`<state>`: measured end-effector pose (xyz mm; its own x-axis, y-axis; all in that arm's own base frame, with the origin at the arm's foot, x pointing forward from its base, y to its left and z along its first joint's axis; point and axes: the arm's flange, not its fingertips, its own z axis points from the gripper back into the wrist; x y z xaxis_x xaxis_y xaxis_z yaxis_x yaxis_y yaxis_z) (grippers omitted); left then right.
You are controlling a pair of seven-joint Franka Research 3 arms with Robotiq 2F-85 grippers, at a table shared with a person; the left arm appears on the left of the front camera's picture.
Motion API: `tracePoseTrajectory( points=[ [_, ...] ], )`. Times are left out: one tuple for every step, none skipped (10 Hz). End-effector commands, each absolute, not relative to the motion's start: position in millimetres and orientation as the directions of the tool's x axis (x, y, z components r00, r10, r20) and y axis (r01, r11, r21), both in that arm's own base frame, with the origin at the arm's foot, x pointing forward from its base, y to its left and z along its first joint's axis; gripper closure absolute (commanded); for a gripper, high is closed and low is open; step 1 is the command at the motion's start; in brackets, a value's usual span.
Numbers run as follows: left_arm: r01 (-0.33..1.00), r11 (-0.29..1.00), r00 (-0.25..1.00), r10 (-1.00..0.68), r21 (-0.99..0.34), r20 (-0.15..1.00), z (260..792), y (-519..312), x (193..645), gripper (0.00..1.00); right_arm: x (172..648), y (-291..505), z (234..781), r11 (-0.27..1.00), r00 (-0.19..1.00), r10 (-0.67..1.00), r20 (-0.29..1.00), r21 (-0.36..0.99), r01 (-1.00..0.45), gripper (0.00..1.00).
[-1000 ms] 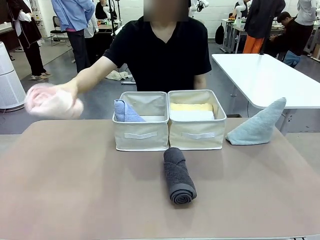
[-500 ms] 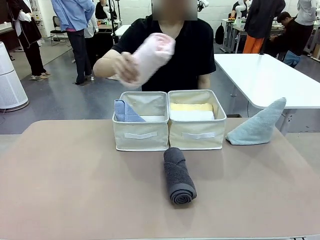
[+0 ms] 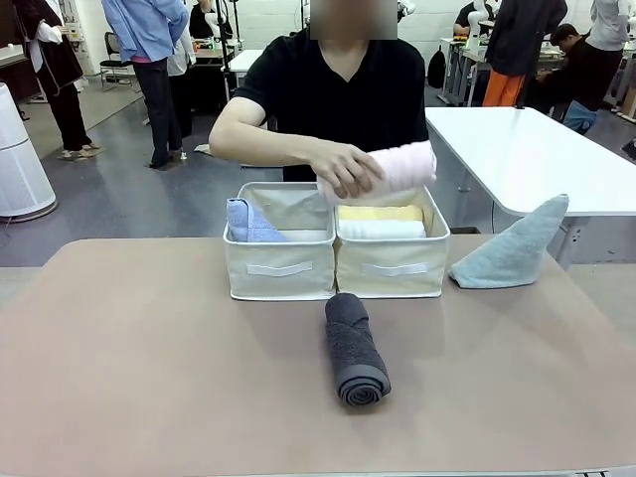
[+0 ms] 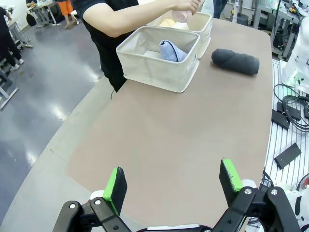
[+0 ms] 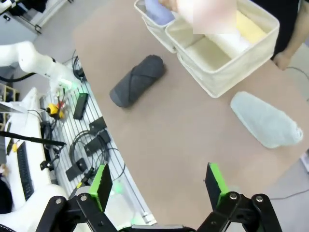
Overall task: Sort the towels based on their folding style.
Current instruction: Pick up another triangle-folded towel from the table and place it in the left Fabric basket.
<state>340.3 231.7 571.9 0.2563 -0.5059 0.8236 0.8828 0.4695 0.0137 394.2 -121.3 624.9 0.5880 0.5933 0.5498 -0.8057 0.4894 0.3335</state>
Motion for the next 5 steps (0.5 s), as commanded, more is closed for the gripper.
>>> tracePoseTrajectory(
  points=[
    [0.881, 0.474, 0.256, -0.5, 0.014, 0.827, 573, 232, 340, 0.0, 362, -142, 641, 0.431, 0.531, 0.634, 0.562, 0.313, -0.847, 0.0],
    [0.881, 0.474, 0.256, -0.5, 0.014, 0.827, 573, 232, 340, 0.0, 346, -169, 652, 0.376, 0.46, 0.664, 0.589, 0.269, -0.887, 0.0],
    [0.881, 0.474, 0.256, -0.5, 0.014, 0.827, 573, 232, 340, 0.0, 334, -196, 661, 0.331, 0.355, 0.709, 0.609, 0.157, -0.931, 0.0],
    [0.881, 0.474, 0.256, -0.5, 0.014, 0.827, 573, 232, 340, 0.0, 330, -210, 667, 0.341, 0.307, 0.724, 0.618, 0.066, -0.938, 0.0],
    [0.881, 0.474, 0.256, -0.5, 0.014, 0.827, 573, 232, 340, 0.0, 323, -212, 660, 0.315, 0.249, 0.786, 0.566, -0.02, -0.949, 0.0]
  ],
)
